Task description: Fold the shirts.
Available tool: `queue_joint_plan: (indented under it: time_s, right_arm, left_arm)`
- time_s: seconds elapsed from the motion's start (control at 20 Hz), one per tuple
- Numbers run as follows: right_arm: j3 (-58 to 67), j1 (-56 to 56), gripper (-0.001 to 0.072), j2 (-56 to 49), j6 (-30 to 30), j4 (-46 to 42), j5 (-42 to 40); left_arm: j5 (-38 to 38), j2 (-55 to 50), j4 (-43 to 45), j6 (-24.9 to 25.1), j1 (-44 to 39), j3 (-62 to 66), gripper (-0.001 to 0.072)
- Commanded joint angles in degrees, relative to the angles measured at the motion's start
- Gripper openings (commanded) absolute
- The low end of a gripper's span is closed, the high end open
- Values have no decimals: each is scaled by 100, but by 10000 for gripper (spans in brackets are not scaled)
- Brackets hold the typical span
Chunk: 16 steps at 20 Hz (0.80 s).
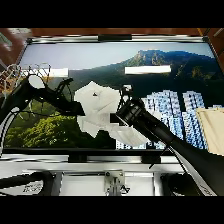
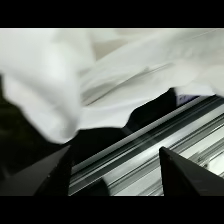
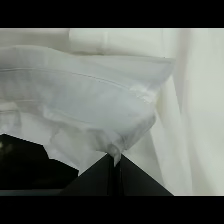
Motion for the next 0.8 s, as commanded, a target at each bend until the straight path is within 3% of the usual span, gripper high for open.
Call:
queue_joint_plan:
  time_s: [0.0, 0.1, 0.2, 0.4, 0.6, 0.75]
  right_arm:
    - [-11, 7, 72, 2, 24, 22, -68]
    - [-11, 7, 72, 2, -4, 28, -66]
    - [-11, 9, 72, 2, -13, 46, -66]
    - [-11, 11, 72, 2, -59, 33, -76]
    - [-11, 11, 73, 2, -98, 2, -179]
    - [-11, 11, 73, 2, -101, -4, -258]
  left_arm:
    - [1058, 214, -122, -415, -734, -114, 602]
    - [1316, 133, 278, -656, -1099, -116, 602]
    - [1250, -35, 1165, -1252, -1237, -138, 602]
    - [1156, -94, 2291, -1880, -1040, -201, 602]
    - [791, -232, 2347, -1971, -787, -203, 602]
    - [846, -413, 1703, -1814, -846, -203, 601]
